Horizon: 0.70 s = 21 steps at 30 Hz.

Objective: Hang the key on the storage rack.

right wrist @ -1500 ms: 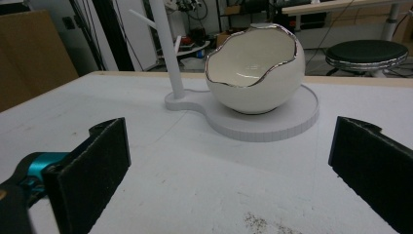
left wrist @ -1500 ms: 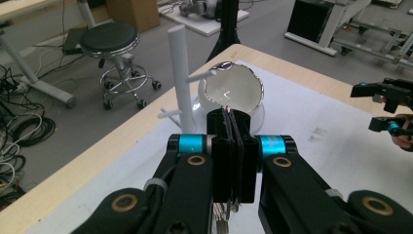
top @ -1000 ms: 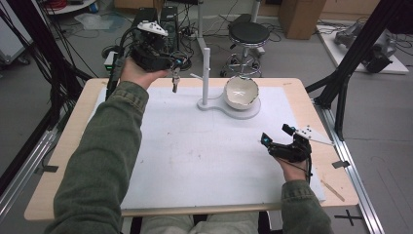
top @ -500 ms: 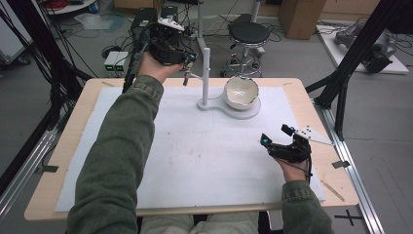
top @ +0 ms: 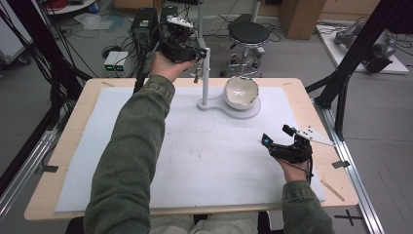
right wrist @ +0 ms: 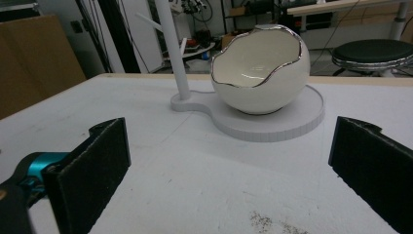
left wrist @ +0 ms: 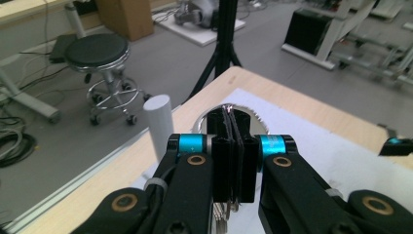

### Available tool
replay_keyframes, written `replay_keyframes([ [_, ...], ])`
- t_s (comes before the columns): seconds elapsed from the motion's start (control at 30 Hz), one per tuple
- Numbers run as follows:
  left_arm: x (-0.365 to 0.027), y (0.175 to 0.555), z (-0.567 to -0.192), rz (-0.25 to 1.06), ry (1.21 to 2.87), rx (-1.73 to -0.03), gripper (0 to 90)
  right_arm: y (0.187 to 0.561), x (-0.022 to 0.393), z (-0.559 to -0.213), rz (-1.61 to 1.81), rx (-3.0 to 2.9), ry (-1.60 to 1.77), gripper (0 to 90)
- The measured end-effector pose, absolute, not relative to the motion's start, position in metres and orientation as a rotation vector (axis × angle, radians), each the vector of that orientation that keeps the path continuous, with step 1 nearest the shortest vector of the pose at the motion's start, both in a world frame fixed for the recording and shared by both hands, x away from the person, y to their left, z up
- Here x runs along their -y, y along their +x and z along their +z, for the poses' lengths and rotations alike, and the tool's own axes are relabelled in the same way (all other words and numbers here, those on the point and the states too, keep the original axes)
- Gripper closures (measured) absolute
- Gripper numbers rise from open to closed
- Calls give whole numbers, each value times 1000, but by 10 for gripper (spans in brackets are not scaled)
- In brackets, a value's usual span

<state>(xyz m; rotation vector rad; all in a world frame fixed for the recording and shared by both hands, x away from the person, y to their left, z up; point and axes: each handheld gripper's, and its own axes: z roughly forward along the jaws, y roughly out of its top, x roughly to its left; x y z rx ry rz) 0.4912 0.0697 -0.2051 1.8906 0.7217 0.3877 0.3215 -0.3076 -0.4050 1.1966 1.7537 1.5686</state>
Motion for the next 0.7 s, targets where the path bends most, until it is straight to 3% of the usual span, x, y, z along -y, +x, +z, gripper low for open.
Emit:
replay_keyframes([
  [0.7,-35,510,-226,381,1934,-709,881,321,307,-406,1546,-1753,1191,5],
])
